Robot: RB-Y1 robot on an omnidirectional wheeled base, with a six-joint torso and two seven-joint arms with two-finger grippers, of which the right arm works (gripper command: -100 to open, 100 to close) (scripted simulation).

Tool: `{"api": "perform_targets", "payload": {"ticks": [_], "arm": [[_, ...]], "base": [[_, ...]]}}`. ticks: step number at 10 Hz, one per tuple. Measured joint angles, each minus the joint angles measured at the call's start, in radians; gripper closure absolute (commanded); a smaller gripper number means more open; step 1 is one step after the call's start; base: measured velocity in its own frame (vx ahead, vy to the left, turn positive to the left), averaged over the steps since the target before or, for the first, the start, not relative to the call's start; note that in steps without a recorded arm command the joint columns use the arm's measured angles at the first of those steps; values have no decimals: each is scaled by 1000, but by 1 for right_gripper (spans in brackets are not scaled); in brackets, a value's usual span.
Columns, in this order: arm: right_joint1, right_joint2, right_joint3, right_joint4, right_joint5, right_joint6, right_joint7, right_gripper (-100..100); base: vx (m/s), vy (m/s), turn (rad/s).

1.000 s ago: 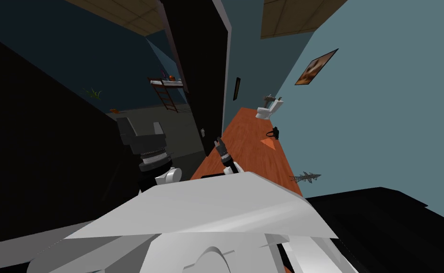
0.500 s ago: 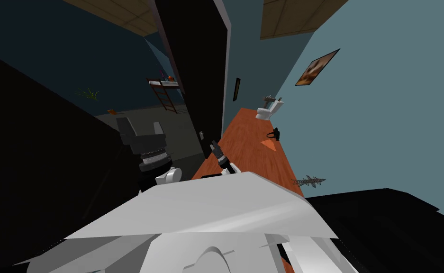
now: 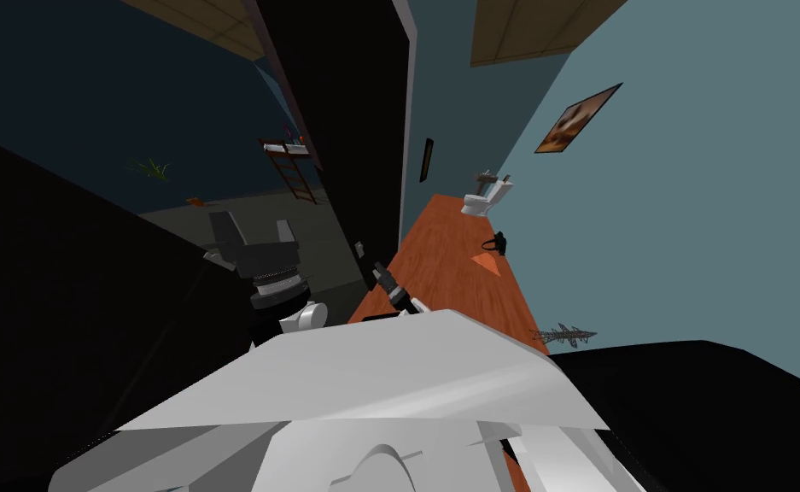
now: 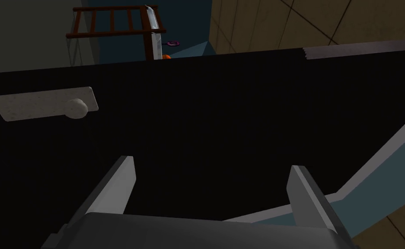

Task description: Push the door open

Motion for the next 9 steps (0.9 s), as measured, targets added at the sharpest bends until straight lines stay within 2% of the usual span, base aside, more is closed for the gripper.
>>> {"api": "perform_targets", "payload": {"ticks": [4,7,9], "arm": [[-39,3,58,96,1,-11,-6,-100],[-72,-2,104,165,0,-13,-18,-100],[-78,-3,132,203,3,-22,-17,-100]], "base": [[132,-19,-7],[149,-28,-7],[121,-23,-6]]}}
